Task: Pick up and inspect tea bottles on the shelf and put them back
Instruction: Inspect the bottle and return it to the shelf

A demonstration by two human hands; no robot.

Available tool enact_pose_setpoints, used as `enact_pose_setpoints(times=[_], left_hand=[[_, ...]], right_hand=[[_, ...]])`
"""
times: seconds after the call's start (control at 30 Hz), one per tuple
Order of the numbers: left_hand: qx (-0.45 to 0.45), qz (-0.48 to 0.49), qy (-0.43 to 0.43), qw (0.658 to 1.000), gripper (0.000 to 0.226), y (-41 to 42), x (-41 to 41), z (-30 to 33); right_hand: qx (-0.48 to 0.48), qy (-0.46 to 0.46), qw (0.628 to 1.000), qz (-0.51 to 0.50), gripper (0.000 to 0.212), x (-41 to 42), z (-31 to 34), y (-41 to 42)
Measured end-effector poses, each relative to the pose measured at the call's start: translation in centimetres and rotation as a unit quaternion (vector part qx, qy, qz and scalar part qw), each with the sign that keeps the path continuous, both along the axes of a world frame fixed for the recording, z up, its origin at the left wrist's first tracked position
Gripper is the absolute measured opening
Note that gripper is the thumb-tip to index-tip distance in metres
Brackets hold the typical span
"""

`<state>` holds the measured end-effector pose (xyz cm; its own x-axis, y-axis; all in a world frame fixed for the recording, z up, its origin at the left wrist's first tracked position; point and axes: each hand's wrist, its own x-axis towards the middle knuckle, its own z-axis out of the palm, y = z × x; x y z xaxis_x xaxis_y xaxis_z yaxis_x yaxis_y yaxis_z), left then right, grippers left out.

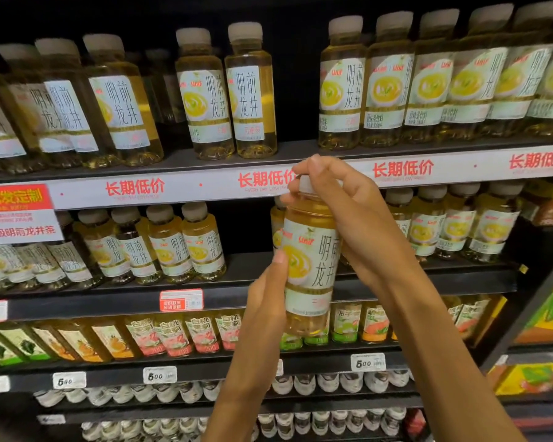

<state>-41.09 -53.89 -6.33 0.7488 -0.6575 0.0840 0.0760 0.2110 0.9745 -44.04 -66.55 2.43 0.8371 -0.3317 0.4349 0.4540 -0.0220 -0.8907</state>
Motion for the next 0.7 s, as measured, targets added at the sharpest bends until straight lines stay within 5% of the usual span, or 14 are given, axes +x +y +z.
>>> enact_pose_setpoints(times=[0.27, 0.43, 0.7], left_hand=[[-0.073, -0.13, 0.118, 0.982, 0.075, -0.3, 0.6, -0.1], [-0.019, -0.018, 0.021, 0.999, 0.058, 0.0, 1.2, -0.1], [-0.007, 0.012, -0.035, 0.999, 0.077, -0.4, 0.5, 0.0]], right_hand=[[0.09, -0.005, 0.984, 0.154, 0.032, 1.1, -0.5, -0.2], [0.044, -0.03, 0.998, 0.045, 0.024, 1.2, -0.2, -0.1], [0.002, -0.022, 1.0, 0.015, 0.032, 1.1, 0.2, 0.0]])
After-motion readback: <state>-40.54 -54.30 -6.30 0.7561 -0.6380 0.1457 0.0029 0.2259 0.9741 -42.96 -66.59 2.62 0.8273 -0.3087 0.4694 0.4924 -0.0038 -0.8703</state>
